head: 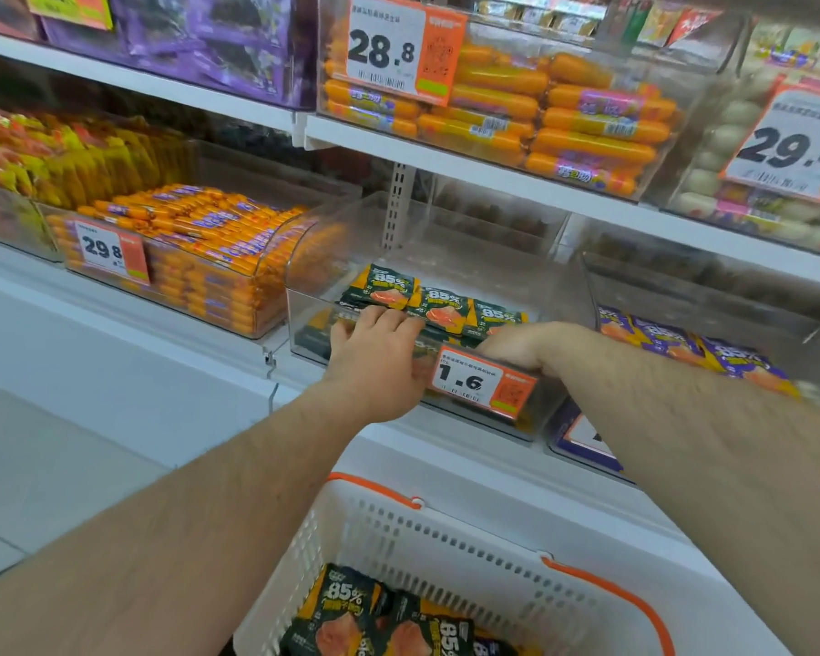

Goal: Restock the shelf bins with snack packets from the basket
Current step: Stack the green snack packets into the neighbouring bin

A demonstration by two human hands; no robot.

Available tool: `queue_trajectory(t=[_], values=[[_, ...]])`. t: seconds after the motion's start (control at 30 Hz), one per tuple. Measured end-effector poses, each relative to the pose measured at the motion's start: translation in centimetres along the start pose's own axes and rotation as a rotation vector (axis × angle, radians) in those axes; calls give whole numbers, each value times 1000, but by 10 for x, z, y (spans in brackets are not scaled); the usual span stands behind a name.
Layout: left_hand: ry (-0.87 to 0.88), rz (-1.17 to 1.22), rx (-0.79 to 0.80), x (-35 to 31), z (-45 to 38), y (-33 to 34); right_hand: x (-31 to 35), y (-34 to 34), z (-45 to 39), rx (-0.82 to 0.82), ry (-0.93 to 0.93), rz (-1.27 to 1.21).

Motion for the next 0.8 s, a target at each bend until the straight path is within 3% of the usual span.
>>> queue_trajectory(t=[0.4,0.5,0.57,0.63,0.67,0.7,0.73,0.8], values=[[-22,-6,-12,-2,-1,6,-6,1,6,-26,-1,5],[79,111,-68,-3,2,4,-5,1,4,-85,29,7],[367,133,-157,-7,5,1,-3,4,1,-336,60,-15],[552,172,-181,-14,10,-1,-2,17,8,-909,74,-177],[549,182,-112,-16,14,1,3,30,19,-1252,-16,-238],[488,168,13,-16,17,5,10,45,31,-1477,-119,-261],[383,119,191,-16,21,9,20,64,42,-1565,-230,-269],[148,-89,631,-9,31,22,33,115,34,-1465,-334,-305]])
Point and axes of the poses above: each hand's wrist, its own z-axis away from the middle knuckle, its own y-axis out of the palm, x = y × z, the point moved 1 cm from there along -z, towards the middle knuckle, and after that the axes turned 15 degrees about z, right-handed, at the moved point
